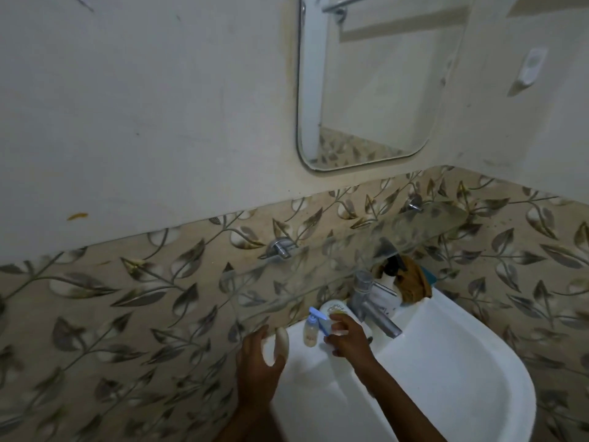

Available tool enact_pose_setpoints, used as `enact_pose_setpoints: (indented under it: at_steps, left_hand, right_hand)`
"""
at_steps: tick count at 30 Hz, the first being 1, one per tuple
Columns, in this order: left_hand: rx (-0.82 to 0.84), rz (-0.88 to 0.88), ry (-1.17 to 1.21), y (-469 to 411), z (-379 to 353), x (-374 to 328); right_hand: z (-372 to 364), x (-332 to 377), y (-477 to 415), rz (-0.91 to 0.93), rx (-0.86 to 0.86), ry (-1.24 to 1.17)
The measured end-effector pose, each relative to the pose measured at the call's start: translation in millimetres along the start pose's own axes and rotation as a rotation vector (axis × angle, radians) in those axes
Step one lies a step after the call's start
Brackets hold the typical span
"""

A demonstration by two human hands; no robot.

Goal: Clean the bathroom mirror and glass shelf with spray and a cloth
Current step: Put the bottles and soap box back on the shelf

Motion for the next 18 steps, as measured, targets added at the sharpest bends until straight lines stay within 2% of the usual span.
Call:
enact_pose_setpoints:
  at_steps: [3, 6, 12, 18]
  left_hand:
    - [0.217, 0.103, -0.141, -14.2, -28.9, 27.7]
    - [0.352, 0.208, -0.105, -21.3, -50.9, 47.6]
    - [0.271, 0.172, -0.004, -30.8, -50.7, 42.1]
    - [0.284, 0.11, 0.057, -22.2, -38.7, 14.6]
  right_hand:
    - [-15.5, 1.3, -14.0, 0.036, -0.006, 0.146]
    - [-23.8, -6.5, -22.4, 0.025, -0.023, 0.19]
    - [-32.8, -19.3, -33.4, -0.016, -0.06, 0.195]
    - [-36.8, -22.8, -43.3, -0.034, -0.121, 0.212]
Point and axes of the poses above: each hand's wrist, its own y-axis away from the middle knuckle, its own z-axis out of the back of the hand, x = y × z, the point moved 10 cm from there along -y, towards the middle knuckle, and after that the axes turned 12 degrees about y, right-handed, at the moved point
